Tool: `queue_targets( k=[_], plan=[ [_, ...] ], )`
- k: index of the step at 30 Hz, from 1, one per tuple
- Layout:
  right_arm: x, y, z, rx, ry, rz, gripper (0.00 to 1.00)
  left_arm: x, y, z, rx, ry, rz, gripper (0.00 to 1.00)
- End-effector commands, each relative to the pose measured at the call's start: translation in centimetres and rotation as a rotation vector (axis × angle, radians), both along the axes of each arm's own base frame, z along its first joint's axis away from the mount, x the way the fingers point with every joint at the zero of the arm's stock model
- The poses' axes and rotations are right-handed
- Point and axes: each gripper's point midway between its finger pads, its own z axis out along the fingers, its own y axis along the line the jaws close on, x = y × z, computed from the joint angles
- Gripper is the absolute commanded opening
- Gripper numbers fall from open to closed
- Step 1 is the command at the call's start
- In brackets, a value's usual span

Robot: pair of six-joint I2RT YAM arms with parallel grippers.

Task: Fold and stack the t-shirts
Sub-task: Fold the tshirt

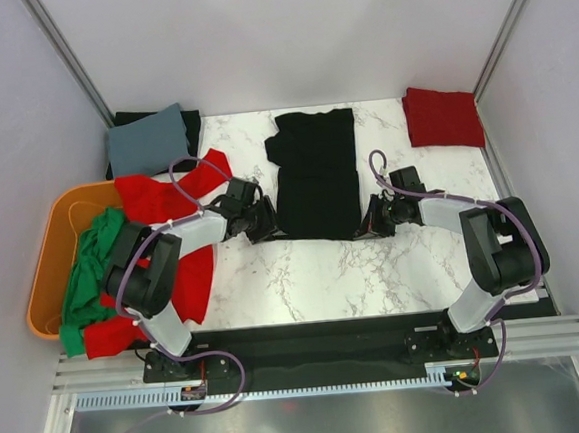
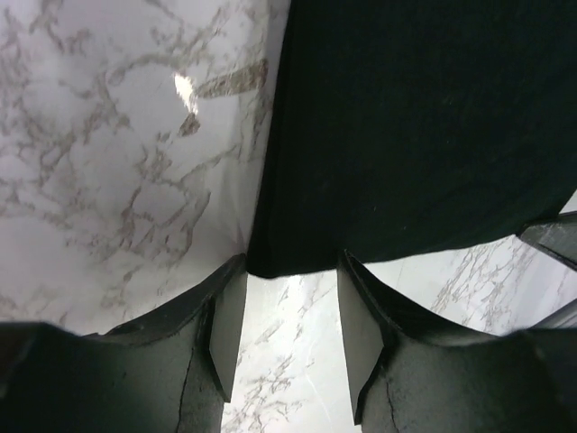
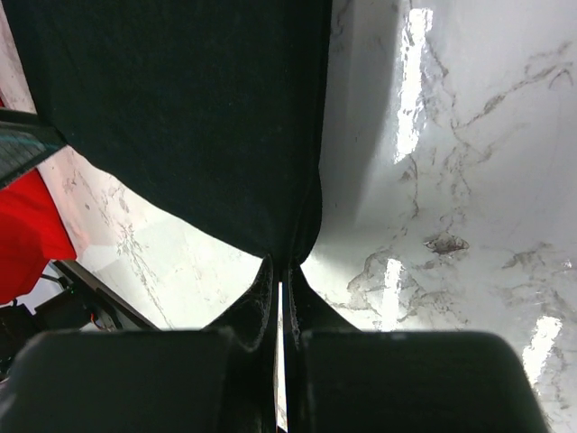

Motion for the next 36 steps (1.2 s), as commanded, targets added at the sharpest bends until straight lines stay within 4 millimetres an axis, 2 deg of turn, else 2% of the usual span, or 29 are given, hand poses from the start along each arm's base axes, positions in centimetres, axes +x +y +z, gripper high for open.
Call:
queue_targets(
  k=[1, 6, 9, 14, 18, 19, 20, 23, 24, 25, 26, 27, 28, 29, 30, 31, 32, 33, 36],
  plan=[
    [0.4, 0.7, 0.5, 0.043, -0.028, 0.046, 0.0, 1.8, -0.1, -0.7, 0.047, -0.066, -0.02, 0.52],
    [0.4, 0.2, 0.2, 0.047, -0.01, 0.039, 0.0, 2.5, 0.3, -0.9, 0.07, -0.1, -0.006, 0.47],
    [0.4, 0.1, 0.1, 0.05, -0.001, 0.036, 0.0, 2.4, 0.1, -0.9, 0.054, -0.102, -0.019, 0.33],
    [0.4, 0.3, 0.6, 0.073, 0.009, 0.026, 0.0, 1.5, -0.5, 0.5, 0.008, -0.119, -0.031, 0.03],
    [-0.5, 1.0, 2.1, 0.137, 0.035, -0.002, 0.0, -0.3, -0.7, 2.4, -0.02, -0.111, -0.006, 0.02],
    [-0.7, 1.1, 3.1, 0.154, 0.022, -0.008, 0.0, -1.0, -0.7, 2.4, -0.019, -0.091, 0.005, 0.02],
    [-1.1, 1.2, 3.6, 0.169, 0.023, -0.011, 0.0, -2.0, -1.1, 3.7, -0.031, -0.1, -0.009, 0.02],
    [-2.8, 0.9, 5.2, 0.181, 0.024, -0.041, 0.0, -4.8, -2.1, 5.0, -0.056, -0.082, -0.028, 0.02],
    [-4.0, 0.6, 5.0, 0.17, 0.057, -0.051, 0.0, -5.9, -2.2, 6.2, -0.076, -0.085, -0.031, 0.02],
    [-4.6, 0.5, 6.3, 0.178, 0.027, -0.057, 0.0, -6.8, -2.5, 6.6, -0.098, -0.064, -0.02, 0.02],
    [-5.3, 0.4, 6.7, 0.177, 0.03, -0.059, 0.0, -8.4, -3.2, 7.1, -0.107, -0.055, -0.048, 0.02],
    [-6.8, 0.2, 6.6, 0.173, 0.063, -0.062, 0.0, -9.4, -3.2, 8.3, -0.118, -0.068, -0.048, 0.02],
    [-7.5, 0.1, 8.0, 0.187, 0.033, -0.066, 0.0, -10.4, -3.3, 8.5, -0.125, -0.049, -0.04, 0.02],
    [-8.3, -0.1, 8.3, 0.187, 0.038, -0.068, 0.0, -12.0, -3.9, 9.0, -0.134, -0.046, -0.07, 0.02],
    [-9.9, -0.2, 9.3, 0.186, 0.039, -0.064, 0.0, -12.9, -3.9, 9.3, -0.138, -0.043, -0.071, 0.02],
    [-10.5, -0.5, 9.5, 0.172, 0.037, -0.065, 0.0, -14.6, -3.9, 10.3, -0.162, -0.03, -0.075, 0.02],
    [-11.2, -0.7, 10.1, 0.162, 0.032, -0.065, 0.0, -15.4, -3.8, 10.7, -0.173, -0.025, -0.076, 0.02],
    [-12.8, -1.0, 10.7, 0.151, 0.04, -0.063, 0.0, -16.1, -3.6, 11.1, -0.181, -0.02, -0.07, 0.02],
    [-15.2, -2.0, 12.4, 0.124, 0.019, -0.083, 0.0, -18.8, -2.4, 13.6, -0.242, -0.004, -0.049, 0.02]
  ],
)
